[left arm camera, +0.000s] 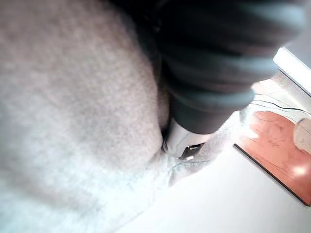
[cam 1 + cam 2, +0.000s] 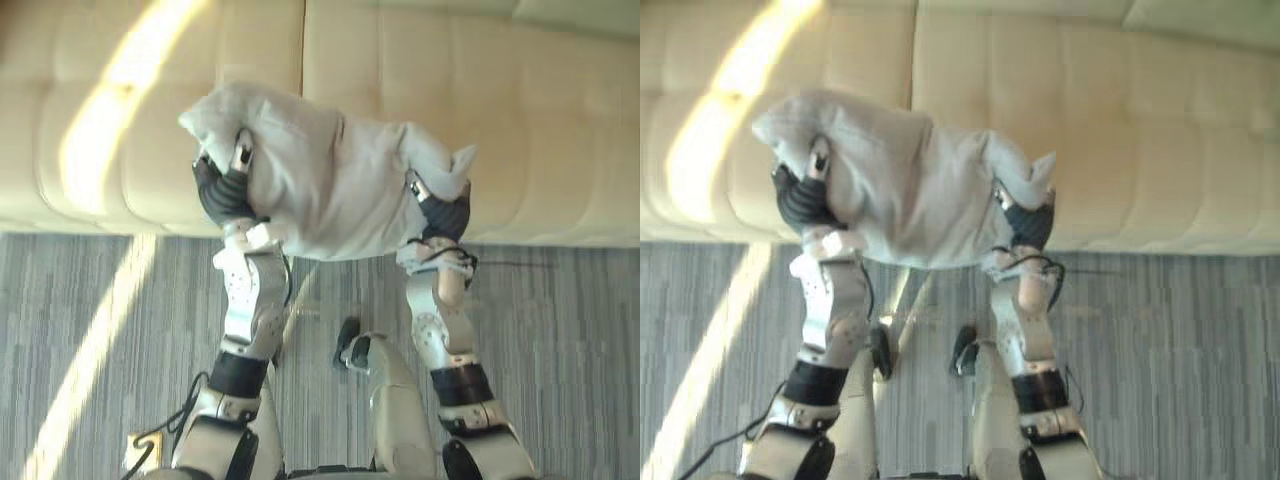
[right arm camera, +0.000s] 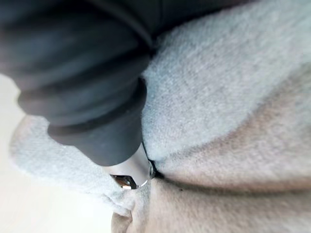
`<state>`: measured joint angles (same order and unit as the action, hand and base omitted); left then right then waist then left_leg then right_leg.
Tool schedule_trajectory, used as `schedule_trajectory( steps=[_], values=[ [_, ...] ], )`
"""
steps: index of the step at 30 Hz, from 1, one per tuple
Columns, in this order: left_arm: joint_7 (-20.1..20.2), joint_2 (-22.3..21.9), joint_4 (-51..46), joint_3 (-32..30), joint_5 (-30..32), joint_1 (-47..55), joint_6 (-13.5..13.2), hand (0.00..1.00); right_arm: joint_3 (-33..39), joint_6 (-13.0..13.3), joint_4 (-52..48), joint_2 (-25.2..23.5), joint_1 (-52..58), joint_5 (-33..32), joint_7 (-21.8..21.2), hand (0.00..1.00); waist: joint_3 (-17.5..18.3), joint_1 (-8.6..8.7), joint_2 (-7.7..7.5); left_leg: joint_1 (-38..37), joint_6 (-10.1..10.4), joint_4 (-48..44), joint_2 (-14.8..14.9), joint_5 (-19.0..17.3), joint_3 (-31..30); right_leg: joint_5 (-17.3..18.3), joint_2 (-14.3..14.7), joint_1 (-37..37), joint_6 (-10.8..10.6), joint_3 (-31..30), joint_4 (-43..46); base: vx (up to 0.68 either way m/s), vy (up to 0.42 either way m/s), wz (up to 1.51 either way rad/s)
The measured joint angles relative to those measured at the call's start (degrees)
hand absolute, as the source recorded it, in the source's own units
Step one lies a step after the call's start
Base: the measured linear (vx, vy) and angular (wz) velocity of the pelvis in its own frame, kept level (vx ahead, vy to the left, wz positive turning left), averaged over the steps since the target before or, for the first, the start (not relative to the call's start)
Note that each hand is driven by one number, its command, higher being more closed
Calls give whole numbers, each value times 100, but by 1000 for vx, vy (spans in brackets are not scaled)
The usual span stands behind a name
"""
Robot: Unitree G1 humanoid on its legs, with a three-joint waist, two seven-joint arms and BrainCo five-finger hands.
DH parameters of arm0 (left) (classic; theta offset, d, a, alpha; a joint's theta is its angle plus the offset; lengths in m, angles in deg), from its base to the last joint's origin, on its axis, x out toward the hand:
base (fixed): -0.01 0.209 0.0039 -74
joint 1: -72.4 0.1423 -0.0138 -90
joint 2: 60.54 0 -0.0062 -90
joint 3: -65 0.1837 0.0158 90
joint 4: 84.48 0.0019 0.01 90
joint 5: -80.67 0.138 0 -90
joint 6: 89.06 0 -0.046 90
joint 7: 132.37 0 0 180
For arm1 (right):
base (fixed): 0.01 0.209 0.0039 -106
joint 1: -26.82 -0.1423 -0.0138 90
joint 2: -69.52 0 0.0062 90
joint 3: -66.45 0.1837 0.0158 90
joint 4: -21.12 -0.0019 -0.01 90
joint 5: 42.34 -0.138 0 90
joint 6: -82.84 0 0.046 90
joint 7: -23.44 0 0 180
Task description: Pick up cushions and gather them together orderly.
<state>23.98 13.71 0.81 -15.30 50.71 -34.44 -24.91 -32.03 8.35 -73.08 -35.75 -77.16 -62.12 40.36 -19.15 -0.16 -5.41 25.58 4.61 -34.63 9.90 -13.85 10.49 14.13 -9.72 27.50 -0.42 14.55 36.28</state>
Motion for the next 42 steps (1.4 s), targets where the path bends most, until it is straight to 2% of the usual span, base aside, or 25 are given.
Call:
schedule_trajectory(
  steps=[3, 7, 9, 10, 15, 17, 18, 19, 20, 21, 22, 23, 24, 25, 26, 29, 30, 32, 35, 37, 38, 39, 40, 41, 42],
  values=[
    [156, 38, -134, 194, -5, 686, -32, 100, -187, 46, -207, 54, 600, 190, -67, 100, 442, -7, 0, -697, 4, 533, -40, 3, 150, -91, 96, -603, -119, -73, -555, 162, 44, -22],
    [274, 153, -113, 464, -58, 1276, 12, 100, -252, 40, 276, 355, 625, 417, -126, 100, 686, 10, 85, -1224, -41, 849, -160, -43, 376, -185, 106, -967, -206, -306, -850, 123, 86, -28],
    [280, 165, -66, 530, -60, 1395, 44, 100, -296, 15, 438, 438, 625, 419, -127, 100, 703, 16, 116, -1294, -58, 835, -164, -130, 411, -225, 113, -967, -258, -373, -735, 89, 78, -29],
    [281, 208, 93, 544, -91, 1471, 122, 100, -311, -48, 706, 452, 615, 557, -127, 100, 697, 11, 131, -1463, -74, 814, -151, -229, 503, -328, 77, -858, -329, -422, -298, 56, 72, -28],
    [281, 467, 262, 630, -176, 1602, 377, 100, -356, -234, 1024, 639, 617, 690, -132, 100, 667, 37, 217, -1991, -189, 975, -106, -441, 602, -808, -100, -597, -249, -340, 610, 51, 58, -18],
    [291, 525, 240, 666, -176, 1649, 368, 100, -356, -250, 1025, 670, 589, 840, -179, 100, 679, 53, 277, -2128, -194, 1193, -131, -443, 628, -553, -127, -579, -265, -209, 226, 115, -7, -10],
    [291, 554, 241, 687, -177, 1649, 367, 100, -359, -254, 1025, 709, 578, 851, -225, 100, 678, 54, 306, -2243, -170, 1394, -146, -429, 633, -598, -77, -578, -227, -207, -413, 154, -36, -16],
    [294, 594, 240, 717, -177, 1652, 367, 100, -361, -260, 1029, 762, 578, 851, -247, 100, 700, 53, 334, -2327, -111, 1529, -140, -393, 638, -746, -1, -581, -219, -212, -988, 155, -41, -6],
    [323, 626, 240, 746, -177, 1653, 369, 100, -380, -263, 1051, 813, 583, 849, -274, 100, 750, 83, 356, -2428, 15, 1696, -148, -339, 639, -1135, 106, -632, -231, -240, -1859, 294, -100, 13],
    [379, 717, 231, 822, -177, 1658, 370, 100, -412, -263, 1058, 905, 610, 847, -297, 100, 788, 126, 300, -2571, 209, 1763, -239, -339, 609, -1799, 121, -760, -192, -378, -2654, 321, -135, 23],
    [391, 755, 241, 873, -176, 1668, 374, 100, -412, -264, 1060, 949, 651, 846, -302, 100, 825, 149, 263, -2645, 301, 1754, -287, -394, 576, -2350, 136, -750, 18, -561, -2697, 429, -204, 4],
    [413, 635, 275, 922, -185, 1754, 403, 100, -424, -283, 1117, 1088, 653, 844, -317, 100, 927, 110, 607, -2653, 405, 1803, -36, -391, 416, -2261, 381, -714, 12, -570, -2576, 403, -193, -9],
    [459, 563, 327, 1001, -185, 1779, 422, 100, -401, -293, 1121, 1163, 739, 840, -317, 100, 1047, 140, 826, -2630, 515, 1816, 105, -350, 126, -2018, 558, -713, 94, -442, -2557, 404, -174, -10],
    [515, 534, 363, 1031, -188, 1778, 431, 100, -392, -296, 1121, 1181, 798, 839, -317, 100, 1084, 164, 884, -2525, 586, 1639, 212, -309, -34, -1928, 619, -753, 138, -342, -2557, 392, -174, 22],
    [586, 515, 397, 1059, -215, 1764, 445, 100, -356, -308, 1120, 1173, 882, 832, -317, 100, 1087, 229, 888, -2273, 693, 1115, 328, -190, -276, -1790, 696, -859, 213, -226, -2555, 354, -197, 36],
    [718, 502, 662, 1160, -319, 1780, 582, 100, -297, -319, 1055, 1176, 1230, 696, -318, 100, 1059, 225, 845, -1634, 583, -889, 668, 815, -587, -1511, 850, -1716, 357, -39, -2830, 379, -186, 24],
    [781, 502, 659, 1194, -341, 1842, 603, 100, -276, -318, 803, 1178, 1413, 592, -318, 100, 1064, 149, 843, -1418, 476, -1588, 787, 836, -474, -1419, 869, -2036, 389, -44, -2961, 280, -89, 0],
    [823, 499, 645, 1254, -350, 1845, 604, 100, -212, -314, 456, 1170, 1561, 575, -318, 100, 1064, 86, 839, -1040, 200, -1971, 851, 605, -215, -1349, 847, -2246, 403, -39, -3070, 243, -45, 2],
    [884, 496, 647, 1296, -386, 1843, 664, 100, -43, -312, 357, 1150, 1544, 559, -317, 100, 1054, 49, 798, -780, 70, -1027, 641, 180, -10, -1357, 715, -2477, 368, 23, -3260, 193, 62, 12],
    [885, 499, 647, 1369, -388, 1847, 688, 100, 30, -306, 357, 1141, 1527, 564, -317, 100, 1038, 47, 771, -984, 84, 563, 261, 227, -173, -1346, 540, -2574, 254, 23, -3278, 137, 136, 8],
    [886, 498, 647, 1394, -388, 1850, 686, 100, 63, -306, 359, 1142, 1526, 564, -317, 100, 1056, 40, 800, -1081, 103, 1037, 179, 372, -292, -1348, 526, -2594, 184, 6, -3282, 130, 215, -9],
    [886, 497, 645, 1441, -387, 1871, 668, 100, 116, -307, 363, 1145, 1529, 574, -317, 100, 1124, 29, 914, -1244, 152, 1699, 107, 933, -467, -1332, 592, -2655, -2, -65, -3349, 176, 312, -20],
    [897, 585, 655, 1474, -389, 1889, 665, 100, 154, -314, 464, 1013, 1526, 575, -318, 100, 1158, 18, 877, -1404, 220, 1904, 60, 995, -489, -1364, 614, -2785, -161, -178, -3472, 169, 311, -22],
    [897, 619, 640, 1487, -388, 1922, 664, 100, 154, -315, 480, 938, 1571, 575, -319, 100, 1200, 35, 776, -1489, 194, 2032, -34, 1020, -466, -1388, 527, -2781, -180, -237, -3481, 170, 279, -10],
    [899, 655, 639, 1496, -389, 1968, 652, 100, 158, -314, 489, 822, 1621, 576, -320, 100, 1265, 39, 608, -1633, 103, 2319, -257, 1103, -418, -1338, 329, -2791, -314, -286, -3479, 82, 148, 2]
  ],
)
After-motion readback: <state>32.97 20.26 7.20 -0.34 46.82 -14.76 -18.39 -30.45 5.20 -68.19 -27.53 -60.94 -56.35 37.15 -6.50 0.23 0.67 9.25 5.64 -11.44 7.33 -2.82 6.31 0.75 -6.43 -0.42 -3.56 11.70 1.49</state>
